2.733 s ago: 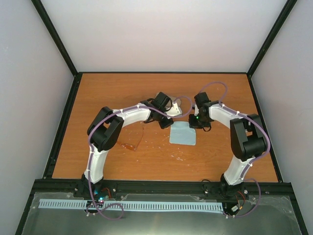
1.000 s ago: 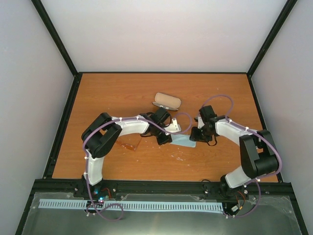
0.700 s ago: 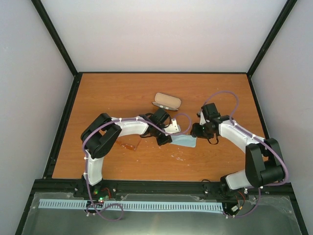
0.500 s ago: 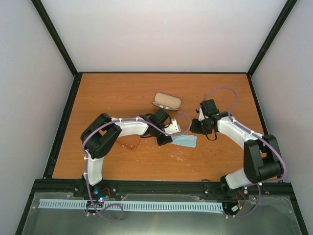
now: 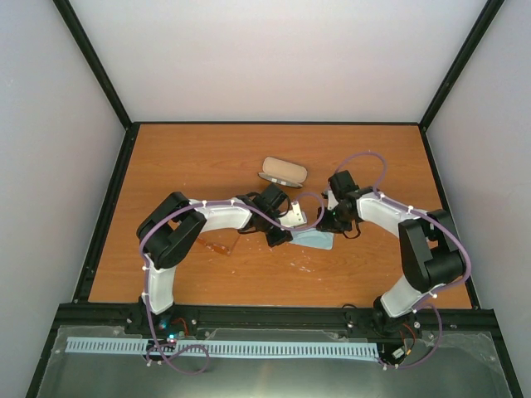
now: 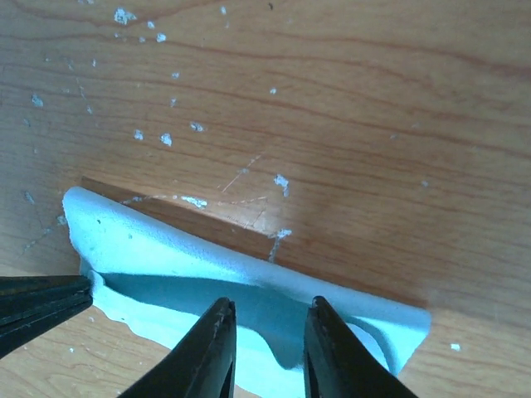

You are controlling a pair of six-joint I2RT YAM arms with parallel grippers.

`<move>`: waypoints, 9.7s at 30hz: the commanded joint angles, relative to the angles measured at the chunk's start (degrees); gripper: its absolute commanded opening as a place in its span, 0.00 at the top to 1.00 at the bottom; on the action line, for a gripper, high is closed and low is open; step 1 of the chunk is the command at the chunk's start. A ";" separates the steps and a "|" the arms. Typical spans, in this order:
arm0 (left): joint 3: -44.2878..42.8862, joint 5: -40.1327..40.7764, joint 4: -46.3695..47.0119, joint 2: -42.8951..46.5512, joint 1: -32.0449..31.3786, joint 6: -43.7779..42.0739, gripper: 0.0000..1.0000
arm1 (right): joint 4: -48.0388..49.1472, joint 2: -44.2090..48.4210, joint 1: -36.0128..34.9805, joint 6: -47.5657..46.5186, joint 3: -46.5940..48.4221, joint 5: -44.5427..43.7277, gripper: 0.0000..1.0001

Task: Organize the sunglasses
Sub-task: Fold the glasses cleaning cloth at the center of the board, then pick up the glasses cleaning cloth from the center of the board, then place the glasses cleaning cloth in the sunglasses case.

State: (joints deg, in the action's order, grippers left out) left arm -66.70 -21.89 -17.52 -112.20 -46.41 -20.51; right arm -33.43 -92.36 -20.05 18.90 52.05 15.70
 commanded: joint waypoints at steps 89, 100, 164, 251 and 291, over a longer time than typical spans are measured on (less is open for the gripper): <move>-3.20 -1.68 3.73 2.83 5.90 0.71 0.46 | -5.81 -5.28 -4.20 5.72 0.74 -9.56 0.97; -4.09 0.60 4.51 -1.95 5.92 -1.19 0.42 | -6.12 -5.25 -4.20 5.45 1.47 -9.56 0.97; -9.58 3.05 4.20 -0.21 9.97 -3.28 1.00 | -7.37 -12.94 -4.20 1.22 17.42 -9.28 0.97; -41.45 0.06 -3.55 -23.31 25.10 -8.44 1.00 | -5.79 -38.18 -1.39 -3.84 56.98 -14.39 0.97; -35.92 4.78 3.05 -19.23 25.85 -4.88 0.74 | -4.86 -39.25 -1.39 -2.98 57.63 -17.73 0.88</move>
State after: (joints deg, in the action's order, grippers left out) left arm -103.07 -18.55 -16.01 -134.72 -21.30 -26.30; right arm -38.52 -130.47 -21.76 15.40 108.27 -0.86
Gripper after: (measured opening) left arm 0.224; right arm 0.095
